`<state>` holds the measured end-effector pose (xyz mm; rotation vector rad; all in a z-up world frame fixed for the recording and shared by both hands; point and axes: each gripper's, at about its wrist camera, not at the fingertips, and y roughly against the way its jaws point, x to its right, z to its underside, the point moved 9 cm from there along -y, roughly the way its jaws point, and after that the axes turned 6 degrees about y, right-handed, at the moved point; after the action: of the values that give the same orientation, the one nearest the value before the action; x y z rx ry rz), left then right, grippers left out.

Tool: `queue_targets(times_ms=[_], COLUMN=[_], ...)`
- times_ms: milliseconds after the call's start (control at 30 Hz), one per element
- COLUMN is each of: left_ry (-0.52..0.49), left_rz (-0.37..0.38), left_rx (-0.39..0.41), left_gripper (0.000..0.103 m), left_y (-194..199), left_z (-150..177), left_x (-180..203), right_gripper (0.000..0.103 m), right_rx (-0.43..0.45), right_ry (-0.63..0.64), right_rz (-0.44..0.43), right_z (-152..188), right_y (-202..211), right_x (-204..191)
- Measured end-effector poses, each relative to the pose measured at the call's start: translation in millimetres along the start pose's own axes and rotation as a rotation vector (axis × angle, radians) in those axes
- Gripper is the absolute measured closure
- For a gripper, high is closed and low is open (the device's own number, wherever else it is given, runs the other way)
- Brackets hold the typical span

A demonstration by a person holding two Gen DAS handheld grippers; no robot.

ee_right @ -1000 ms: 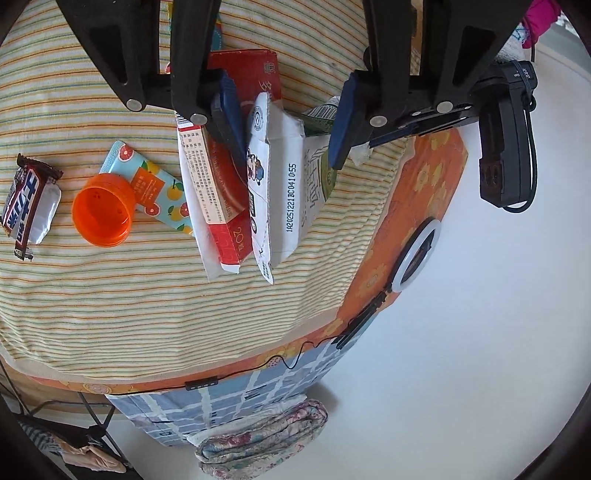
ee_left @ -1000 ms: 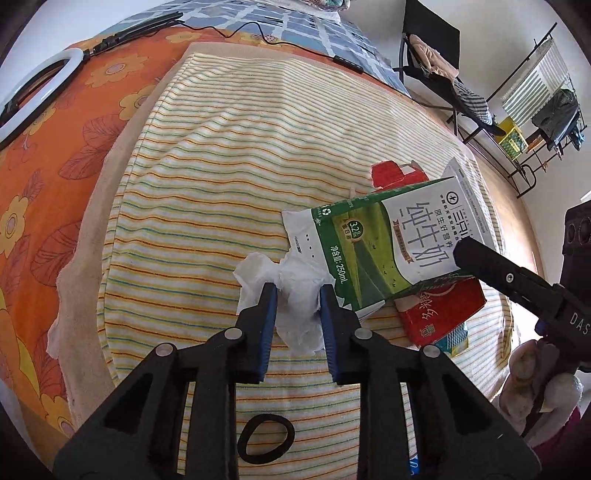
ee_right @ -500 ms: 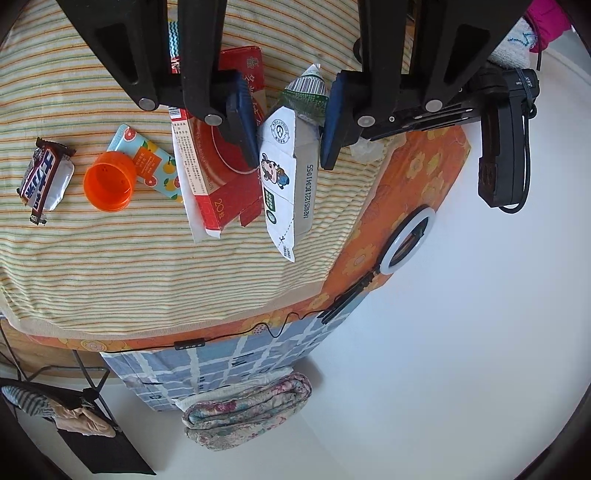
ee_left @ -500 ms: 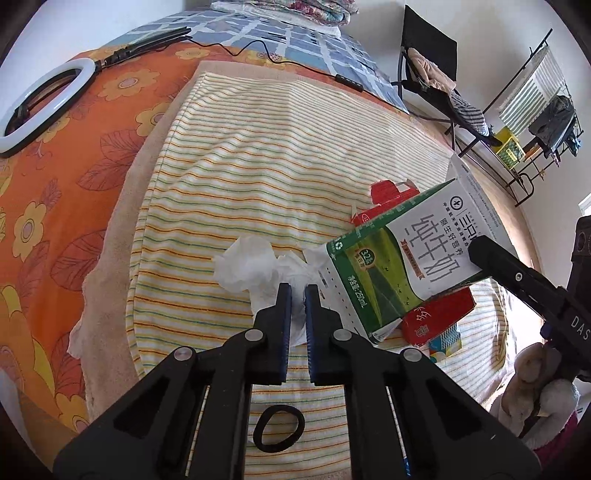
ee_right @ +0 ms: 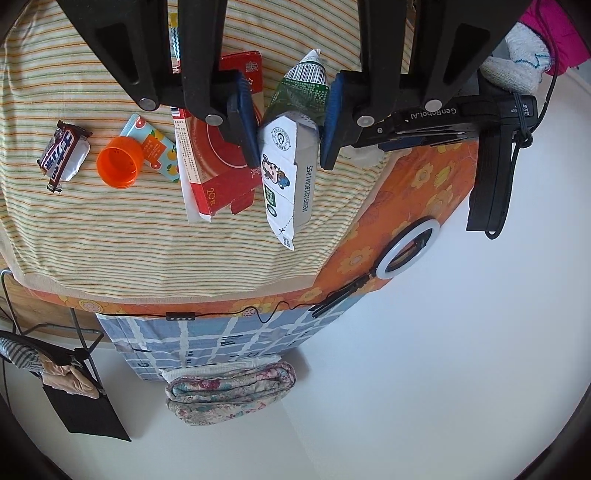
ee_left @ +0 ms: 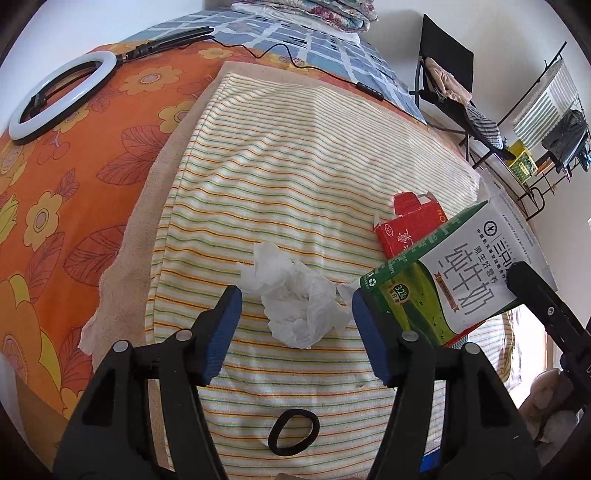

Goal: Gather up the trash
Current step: 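Grasp the crumpled tissue with the left tool while the right tool grasps the wet-wipe pack, then carry tissue and wipe pack to the blue basket and open both tools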

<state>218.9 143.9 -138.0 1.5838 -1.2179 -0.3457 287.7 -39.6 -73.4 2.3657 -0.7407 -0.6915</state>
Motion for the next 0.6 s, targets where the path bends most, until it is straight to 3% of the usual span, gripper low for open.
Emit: queue_targets(times_ms=[67,133,167,267,600], left_ry=[0.009,0.019,0.016,-0.014,-0.081], left_rz=[0.001,0.000,-0.004,-0.030,0.008], left_rx=[-0.037,-0.066,-0.083,-0.059,0.056], left_gripper=[0.040,0.053,0.067,0.074,0.075], left_y=[-11,-21,-26,-23,27], left_z=[4,8,11,11,9], left_x=[0,-1,-1,2,23], right_gripper=[0.070,0.070,0.070,0.070,0.070], right_rx=[0.002,0.003,0.002,0.010,0.060], right_ry=[0.014,0.022,0.024,0.040,0.076], right_rz=[0.006,0.008,0.008,0.013,0.008], right_z=[0,1,2,2,-1], right_y=[2,3,4,8,44], right_x=[-1,-3,-4,-6,-20])
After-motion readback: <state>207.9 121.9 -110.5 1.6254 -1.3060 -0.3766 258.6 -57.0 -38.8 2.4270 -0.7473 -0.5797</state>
